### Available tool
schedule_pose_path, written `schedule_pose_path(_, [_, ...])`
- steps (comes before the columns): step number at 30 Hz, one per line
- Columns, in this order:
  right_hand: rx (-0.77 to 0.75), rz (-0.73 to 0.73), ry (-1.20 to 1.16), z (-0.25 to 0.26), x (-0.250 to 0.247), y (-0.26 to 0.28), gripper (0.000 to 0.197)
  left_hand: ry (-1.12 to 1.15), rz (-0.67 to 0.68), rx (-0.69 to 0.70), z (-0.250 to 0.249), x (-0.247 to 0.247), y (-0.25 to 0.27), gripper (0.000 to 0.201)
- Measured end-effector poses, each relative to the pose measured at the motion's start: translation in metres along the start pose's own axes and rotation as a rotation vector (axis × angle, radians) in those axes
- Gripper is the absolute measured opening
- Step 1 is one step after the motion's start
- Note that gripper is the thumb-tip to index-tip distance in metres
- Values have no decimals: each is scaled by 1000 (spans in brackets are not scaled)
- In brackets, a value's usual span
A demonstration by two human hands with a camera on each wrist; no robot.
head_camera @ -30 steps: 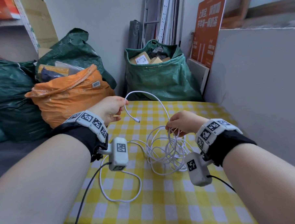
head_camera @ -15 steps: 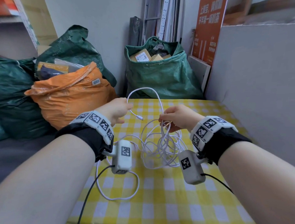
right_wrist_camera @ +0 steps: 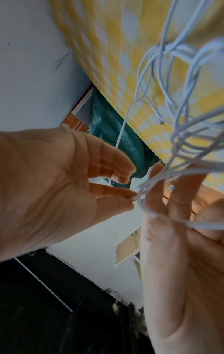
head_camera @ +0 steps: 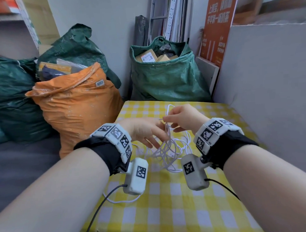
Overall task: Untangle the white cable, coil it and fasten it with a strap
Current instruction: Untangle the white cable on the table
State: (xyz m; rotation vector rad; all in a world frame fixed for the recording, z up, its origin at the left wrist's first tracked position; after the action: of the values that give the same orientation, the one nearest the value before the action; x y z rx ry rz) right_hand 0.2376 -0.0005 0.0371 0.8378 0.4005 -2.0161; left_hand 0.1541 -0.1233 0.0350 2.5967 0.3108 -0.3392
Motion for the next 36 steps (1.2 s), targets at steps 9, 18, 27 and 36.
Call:
schedule_pose_path(9, [16, 248, 250, -11, 21, 5, 18, -478, -553, 294, 11, -7, -13, 25])
schedule_pose_path(18, [304, 153, 337, -50, 6, 4, 17, -891, -341, 157, 28, -5, -29, 19])
schedule_pose_path(27, [281, 277, 622, -78, 19, 2, 26, -877, -273, 150, 36, -4, -35, 3])
schedule_pose_path(36, [267, 326, 762, -91, 24, -3, 30, -790, -265, 151, 37, 4, -48, 7])
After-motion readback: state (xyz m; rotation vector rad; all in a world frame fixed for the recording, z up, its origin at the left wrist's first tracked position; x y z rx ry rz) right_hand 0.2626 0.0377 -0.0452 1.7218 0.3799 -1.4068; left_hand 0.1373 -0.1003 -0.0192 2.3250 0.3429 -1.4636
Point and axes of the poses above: each hand's wrist, its own y-axis away from the middle knuckle, its own x-axis out of the palm, z = x × y, the point moved 1 cm from there along -y, towards the middle knuckle, and after that the axes turned 12 degrees about y, right-handed, at the moved point
